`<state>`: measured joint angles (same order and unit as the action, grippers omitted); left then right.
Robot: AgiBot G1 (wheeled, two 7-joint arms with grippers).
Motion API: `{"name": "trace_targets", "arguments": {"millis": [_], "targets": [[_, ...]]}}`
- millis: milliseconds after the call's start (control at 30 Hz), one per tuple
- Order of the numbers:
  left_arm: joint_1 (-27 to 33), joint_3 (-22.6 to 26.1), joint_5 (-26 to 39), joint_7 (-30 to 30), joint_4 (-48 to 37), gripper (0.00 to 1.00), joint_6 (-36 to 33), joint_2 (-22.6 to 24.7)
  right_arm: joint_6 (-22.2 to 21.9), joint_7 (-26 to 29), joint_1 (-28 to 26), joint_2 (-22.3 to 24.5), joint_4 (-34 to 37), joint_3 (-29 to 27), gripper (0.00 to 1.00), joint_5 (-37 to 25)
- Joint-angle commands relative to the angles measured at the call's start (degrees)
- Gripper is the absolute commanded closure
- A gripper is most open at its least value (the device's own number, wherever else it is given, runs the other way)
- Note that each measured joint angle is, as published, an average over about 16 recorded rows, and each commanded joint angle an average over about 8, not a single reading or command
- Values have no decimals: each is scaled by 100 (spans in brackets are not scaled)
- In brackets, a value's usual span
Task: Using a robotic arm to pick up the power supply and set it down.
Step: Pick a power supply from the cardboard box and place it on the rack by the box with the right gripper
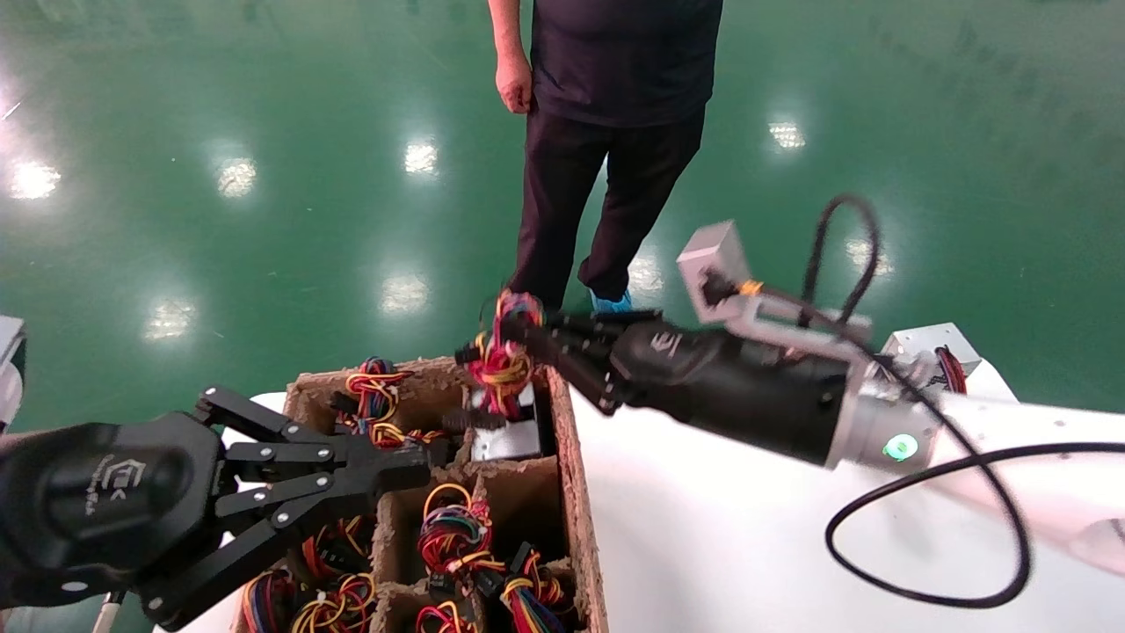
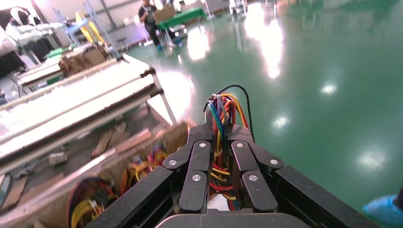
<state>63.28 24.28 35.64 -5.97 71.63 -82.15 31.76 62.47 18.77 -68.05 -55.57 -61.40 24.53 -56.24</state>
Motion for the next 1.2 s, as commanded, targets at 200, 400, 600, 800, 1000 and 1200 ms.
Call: {"name": "trace_targets", "arguments": {"millis": [200, 400, 600, 800, 1000, 1200], "targets": [[0, 0, 0, 0, 0, 100, 0, 0, -103, 165, -69, 175, -421, -286, 100, 335], [0, 0, 0, 0, 0, 100, 0, 0, -360, 326, -97, 297, -801, -526, 100, 555], [0, 0, 0, 0, 0, 100, 0, 0, -696, 449, -120, 401, -1066, -738, 100, 678], [0, 0, 0, 0, 0, 100, 0, 0, -1069, 558, -94, 551, -1245, -949, 100, 748], [0, 0, 0, 0, 0, 100, 0, 0, -1591, 678, 114, 817, -1332, -1141, 100, 690], [0, 0, 0, 0, 0, 100, 0, 0, -2201, 901, 474, 1119, -1359, -1197, 100, 492]]}}
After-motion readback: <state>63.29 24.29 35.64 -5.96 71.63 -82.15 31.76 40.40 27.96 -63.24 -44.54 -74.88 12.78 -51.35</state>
